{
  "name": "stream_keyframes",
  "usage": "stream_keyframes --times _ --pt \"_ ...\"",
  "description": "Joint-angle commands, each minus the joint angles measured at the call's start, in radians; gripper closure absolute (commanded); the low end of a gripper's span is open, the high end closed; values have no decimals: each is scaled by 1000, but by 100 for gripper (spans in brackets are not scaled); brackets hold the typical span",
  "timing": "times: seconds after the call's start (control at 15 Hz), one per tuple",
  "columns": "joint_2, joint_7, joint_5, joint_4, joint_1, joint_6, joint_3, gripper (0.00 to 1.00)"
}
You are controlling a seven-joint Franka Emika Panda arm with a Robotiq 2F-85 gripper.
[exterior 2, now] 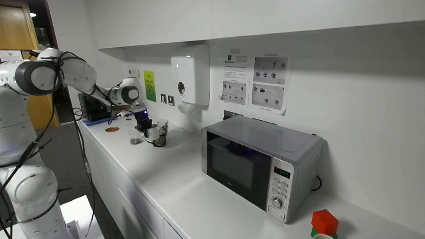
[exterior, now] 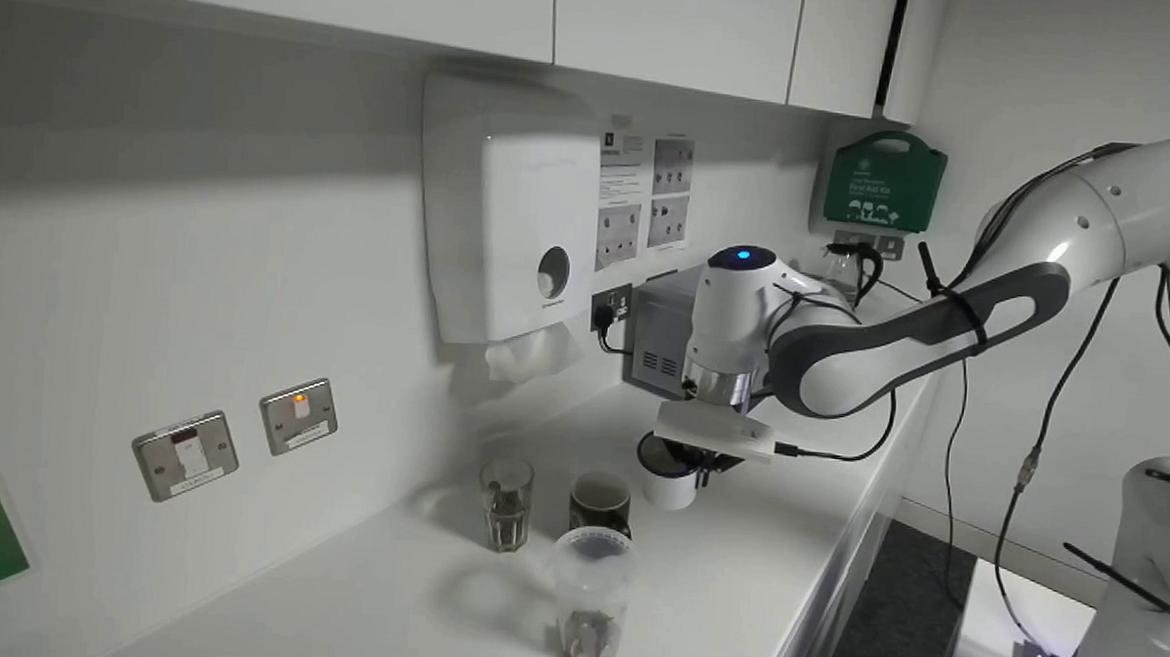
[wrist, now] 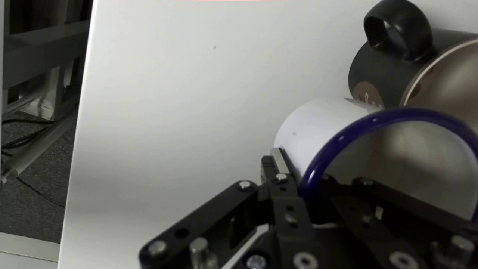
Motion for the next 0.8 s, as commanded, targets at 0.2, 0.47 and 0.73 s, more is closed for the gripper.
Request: stream_keyframes --times 0.2,0.47,0.73 --pt "-61 -71 83 -84 -44 81 -31 98" --pt "-63 -97 106 -108 -63 120 -49 98" --pt "-51 -96 93 -119 -74 174 -56 98"
